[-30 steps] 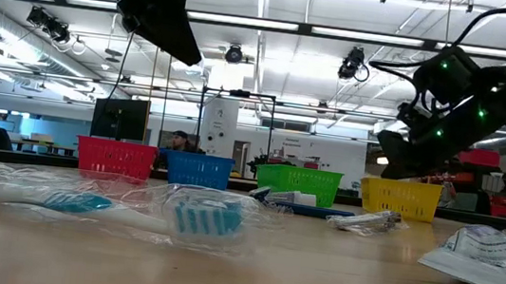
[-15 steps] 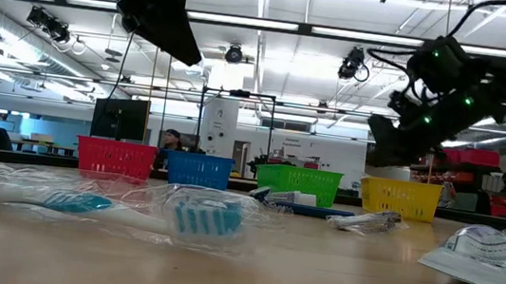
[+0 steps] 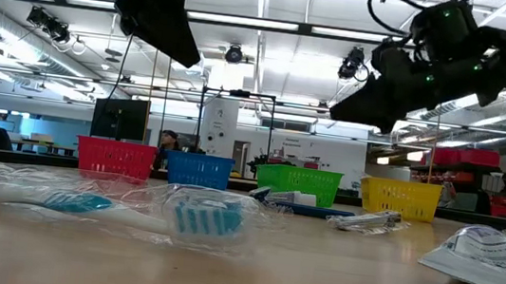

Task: Pick & Place Travel size toiletries
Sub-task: Put the toothpaste into the red bin

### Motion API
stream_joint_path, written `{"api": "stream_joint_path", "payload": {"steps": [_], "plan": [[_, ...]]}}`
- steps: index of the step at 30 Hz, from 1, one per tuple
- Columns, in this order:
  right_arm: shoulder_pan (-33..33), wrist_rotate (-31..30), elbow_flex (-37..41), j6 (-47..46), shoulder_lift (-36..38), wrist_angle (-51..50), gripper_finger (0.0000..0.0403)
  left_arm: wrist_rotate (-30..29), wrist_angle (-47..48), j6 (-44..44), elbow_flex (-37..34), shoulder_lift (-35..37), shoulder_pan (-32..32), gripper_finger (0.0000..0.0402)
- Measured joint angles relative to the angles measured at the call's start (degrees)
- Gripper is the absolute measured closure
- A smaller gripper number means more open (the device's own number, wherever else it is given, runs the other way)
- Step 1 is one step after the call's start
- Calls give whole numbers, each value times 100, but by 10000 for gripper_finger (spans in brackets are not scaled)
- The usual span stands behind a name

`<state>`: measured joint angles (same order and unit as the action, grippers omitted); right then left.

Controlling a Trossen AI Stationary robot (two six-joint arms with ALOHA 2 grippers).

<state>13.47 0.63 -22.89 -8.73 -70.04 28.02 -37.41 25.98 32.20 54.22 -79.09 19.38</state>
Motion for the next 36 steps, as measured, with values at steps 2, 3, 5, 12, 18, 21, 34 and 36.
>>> {"api": "stream_joint_path", "payload": {"steps": [2, 3, 5, 12, 18, 21, 34, 36], "plan": [[-252, 4, -1, -45, 1, -90, 317, 4, 1, 35, 0, 0, -1, 276], [-376, 6, -1, -70, 1, -155, 317, 4, -1, 44, 0, 0, 0, 276], [-628, 0, -1, -75, 0, -244, 317, 4, 0, 53, 0, 0, 0, 276], [-1489, 7, -3, -279, 0, -524, 317, 26, 12, 56, -1, -75, 0, 276], [-1827, 2, -3, -175, 0, -606, 317, 262, -288, -17, 8, -299, 0, 276], [-1872, -7, -3, -230, 0, -634, 317, 447, -326, -35, -2, -396, 0, 276], [-1881, 4, -1, -299, 0, -890, 317, 2783, -281, 44, 0, -885, 751, 276], [-1881, 6, -1, -326, 0, -899, 317, 2783, -237, 303, 0, -1056, 1029, 276]]}}
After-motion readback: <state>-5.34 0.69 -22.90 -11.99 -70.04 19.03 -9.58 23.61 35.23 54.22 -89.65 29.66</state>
